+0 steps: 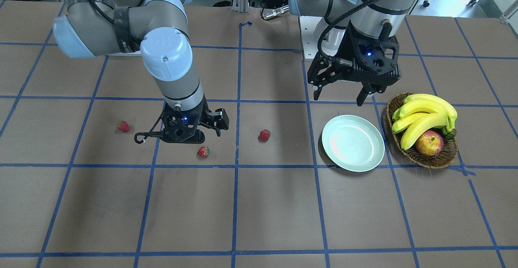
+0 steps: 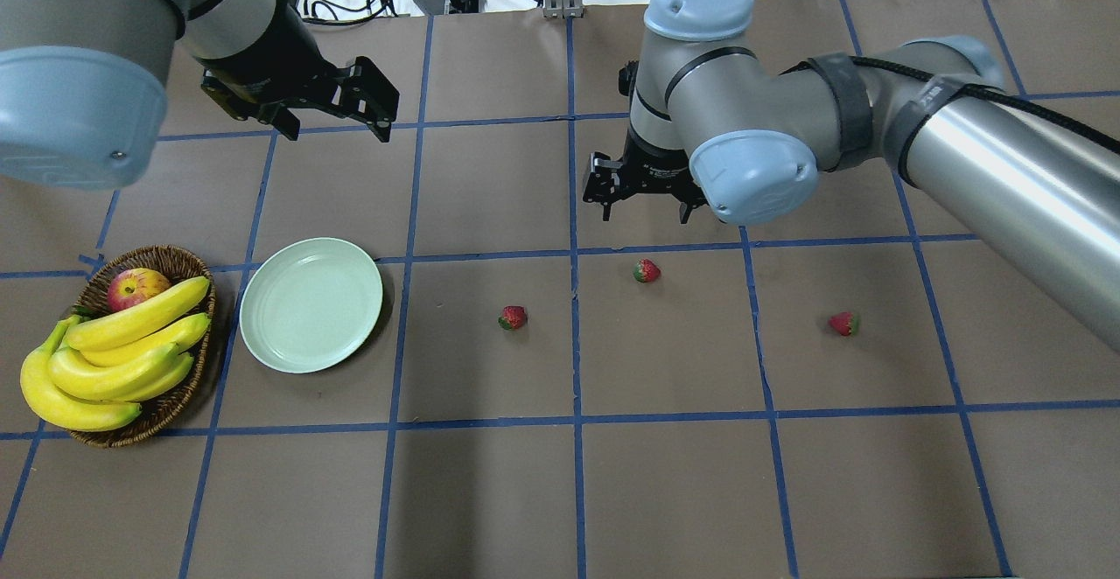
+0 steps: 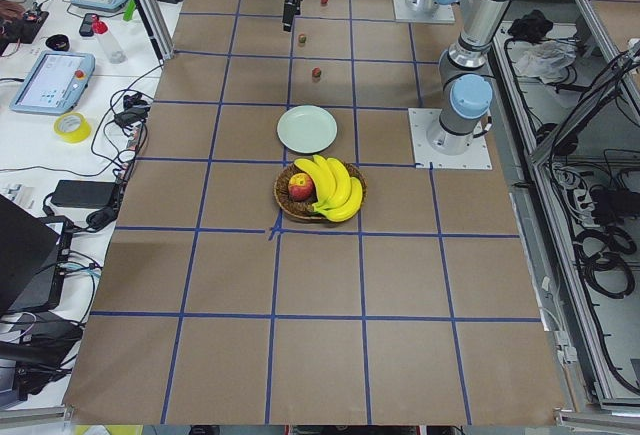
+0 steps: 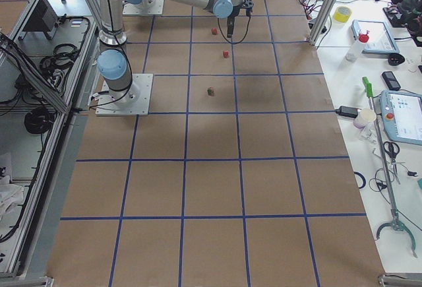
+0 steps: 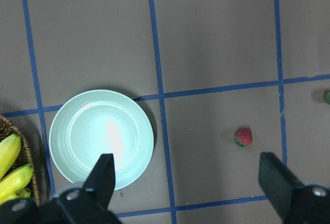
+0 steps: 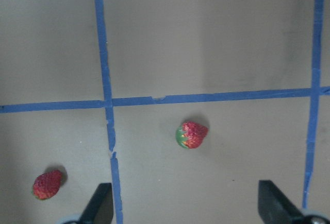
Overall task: Collect all strawberries into plate
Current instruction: 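Carry the strawberry toward the plate and release it on the table, then grasp the second strawberry with the right gripper while the left grasps the first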
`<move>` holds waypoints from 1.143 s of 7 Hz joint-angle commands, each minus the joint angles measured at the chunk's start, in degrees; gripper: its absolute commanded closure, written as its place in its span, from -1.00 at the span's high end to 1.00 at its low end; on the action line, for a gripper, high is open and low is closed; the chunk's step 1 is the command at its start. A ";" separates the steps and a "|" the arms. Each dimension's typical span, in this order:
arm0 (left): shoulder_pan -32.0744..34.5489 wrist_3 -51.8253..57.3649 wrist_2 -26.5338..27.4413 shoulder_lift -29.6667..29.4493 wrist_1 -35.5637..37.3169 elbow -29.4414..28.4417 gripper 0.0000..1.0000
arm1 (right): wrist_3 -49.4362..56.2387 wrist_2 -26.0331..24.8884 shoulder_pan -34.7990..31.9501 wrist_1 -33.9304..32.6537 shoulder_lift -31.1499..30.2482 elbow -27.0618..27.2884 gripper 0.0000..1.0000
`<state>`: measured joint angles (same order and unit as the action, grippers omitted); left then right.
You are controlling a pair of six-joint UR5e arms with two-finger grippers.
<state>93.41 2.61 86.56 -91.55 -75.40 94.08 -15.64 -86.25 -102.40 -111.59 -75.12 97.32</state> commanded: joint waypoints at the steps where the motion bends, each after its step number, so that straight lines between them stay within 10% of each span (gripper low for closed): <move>1: 3.96 -3.03 -0.16 -5.10 9.41 7.73 1.00 | 0.18 0.37 1.33 0.85 -0.39 1.19 1.00; 8: 11.17 -12.09 -0.16 -19.99 23.10 18.16 0.94 | 2.20 0.29 1.33 -10.55 7.69 7.87 0.83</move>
<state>103.53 -8.85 86.49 -110.61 -53.38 111.25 -13.42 -86.47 -101.08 -119.56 -68.65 103.71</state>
